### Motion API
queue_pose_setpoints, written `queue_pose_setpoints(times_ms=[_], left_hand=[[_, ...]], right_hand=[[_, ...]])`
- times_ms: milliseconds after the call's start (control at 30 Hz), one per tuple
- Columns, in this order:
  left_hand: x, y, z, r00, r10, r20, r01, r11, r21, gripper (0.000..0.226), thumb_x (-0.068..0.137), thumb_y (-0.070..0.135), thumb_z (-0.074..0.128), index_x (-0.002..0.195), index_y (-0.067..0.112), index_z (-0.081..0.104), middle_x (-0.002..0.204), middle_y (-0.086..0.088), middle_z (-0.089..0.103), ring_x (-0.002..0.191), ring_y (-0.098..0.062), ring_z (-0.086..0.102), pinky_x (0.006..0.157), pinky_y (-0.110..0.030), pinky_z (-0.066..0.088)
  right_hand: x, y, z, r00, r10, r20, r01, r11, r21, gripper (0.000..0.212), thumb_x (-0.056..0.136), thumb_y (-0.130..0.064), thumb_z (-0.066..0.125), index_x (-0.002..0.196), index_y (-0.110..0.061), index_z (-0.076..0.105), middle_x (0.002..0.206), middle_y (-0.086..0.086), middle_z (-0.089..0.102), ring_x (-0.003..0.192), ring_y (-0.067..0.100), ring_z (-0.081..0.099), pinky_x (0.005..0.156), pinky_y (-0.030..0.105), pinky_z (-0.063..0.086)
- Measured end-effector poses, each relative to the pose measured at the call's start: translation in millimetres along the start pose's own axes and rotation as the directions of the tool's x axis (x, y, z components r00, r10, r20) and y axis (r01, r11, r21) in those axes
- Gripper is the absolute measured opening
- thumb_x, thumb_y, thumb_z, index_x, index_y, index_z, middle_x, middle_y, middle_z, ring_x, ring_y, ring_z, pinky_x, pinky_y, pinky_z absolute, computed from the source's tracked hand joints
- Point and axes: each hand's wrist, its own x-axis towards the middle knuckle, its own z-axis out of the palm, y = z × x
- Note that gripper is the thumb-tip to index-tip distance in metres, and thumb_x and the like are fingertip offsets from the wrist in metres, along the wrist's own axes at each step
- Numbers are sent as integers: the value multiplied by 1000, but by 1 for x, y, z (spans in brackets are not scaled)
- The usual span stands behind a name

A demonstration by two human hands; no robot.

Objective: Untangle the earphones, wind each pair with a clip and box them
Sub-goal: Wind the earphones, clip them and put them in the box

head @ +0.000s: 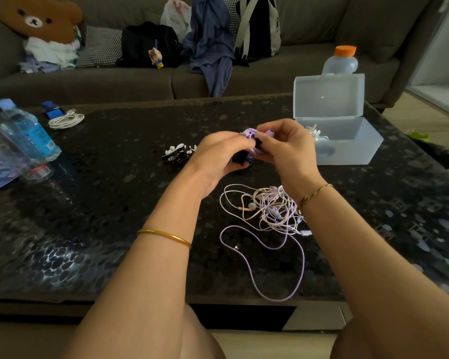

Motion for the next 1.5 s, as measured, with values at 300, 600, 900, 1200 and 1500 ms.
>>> queue_pose_setpoints(times_ms=[300,600,900,1200,1500], left_hand=[[-2,-2,-7,999,31,32,-30,999,-38,24,95,10,54,115,5,66,113,-12,68,112,-24,62,96,-37,51],[-1,-2,-3,991,100,-90,-97,995,34,22,92,4,56,100,19,71,107,-4,70,105,-16,65,94,-33,52],[-2,4,-1,993,72,-97,-91,973,-211,30,89,-7,52,109,11,65,104,-9,69,100,-20,66,89,-33,55],[2,1,4,967,-129,-222,32,919,-394,22,91,-5,52,108,6,62,108,-18,65,99,-28,66,88,-40,55],[2,-1,2,935,-141,-325,42,955,-295,17,97,16,52,107,13,64,108,-8,62,100,-22,62,86,-38,56]], right_hand=[[-1,-2,0,999,-19,41,20,999,-37,8,86,-6,65,91,-11,62,94,12,69,84,19,70,71,30,59],[-1,-1,0,993,105,59,-110,990,90,5,88,-3,62,92,-6,63,90,13,68,82,21,70,72,32,59],[-1,-1,0,970,195,147,-238,885,400,15,90,6,52,89,-8,58,86,10,65,78,21,67,70,35,58],[-6,11,13,999,-45,-13,43,989,-143,11,94,-16,54,91,-20,63,91,2,67,87,15,67,69,24,58],[-6,7,15,991,-24,134,56,970,-236,15,89,-24,62,100,-15,67,96,5,69,86,16,69,69,26,59]])
